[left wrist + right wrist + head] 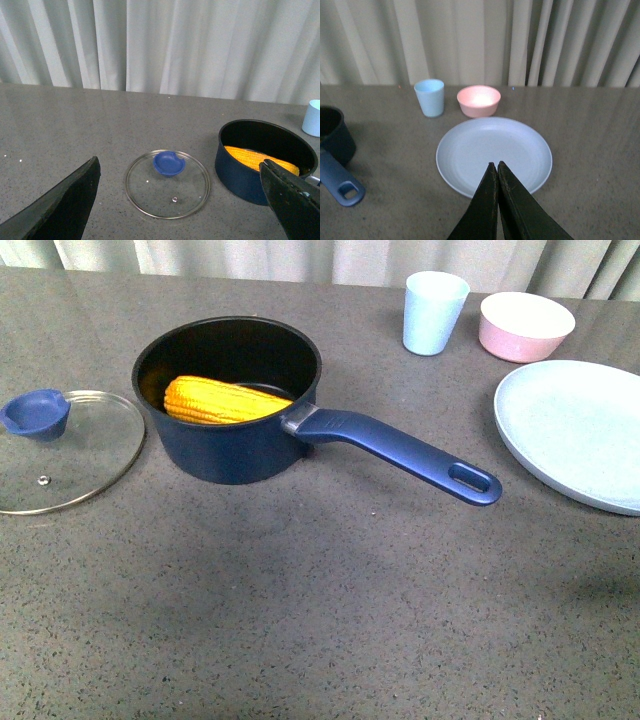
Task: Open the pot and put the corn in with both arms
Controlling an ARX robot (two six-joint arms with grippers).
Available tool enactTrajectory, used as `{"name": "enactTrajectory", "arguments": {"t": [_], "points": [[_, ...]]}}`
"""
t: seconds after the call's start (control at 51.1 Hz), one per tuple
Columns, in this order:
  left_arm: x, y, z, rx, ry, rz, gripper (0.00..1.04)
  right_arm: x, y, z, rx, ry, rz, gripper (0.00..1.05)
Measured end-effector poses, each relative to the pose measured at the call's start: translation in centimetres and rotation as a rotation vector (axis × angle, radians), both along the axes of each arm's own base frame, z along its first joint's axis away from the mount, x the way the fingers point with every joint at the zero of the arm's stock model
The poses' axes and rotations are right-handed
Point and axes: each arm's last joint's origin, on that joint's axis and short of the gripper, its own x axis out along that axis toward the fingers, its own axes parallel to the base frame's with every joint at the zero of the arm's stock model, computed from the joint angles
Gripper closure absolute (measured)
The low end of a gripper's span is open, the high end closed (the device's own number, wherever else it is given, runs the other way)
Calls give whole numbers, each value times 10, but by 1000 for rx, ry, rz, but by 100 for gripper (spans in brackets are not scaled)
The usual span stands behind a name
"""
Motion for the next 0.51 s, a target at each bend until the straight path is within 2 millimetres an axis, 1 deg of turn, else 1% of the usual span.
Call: {"name": "enactTrajectory", "arguments": {"t": [0.313,0.509], "points": [[0,0,0,0,0,0,9,-2,0,1,0,-20,0,103],[0,0,0,0,0,0,9,-2,0,1,0,-20,0,70]]}}
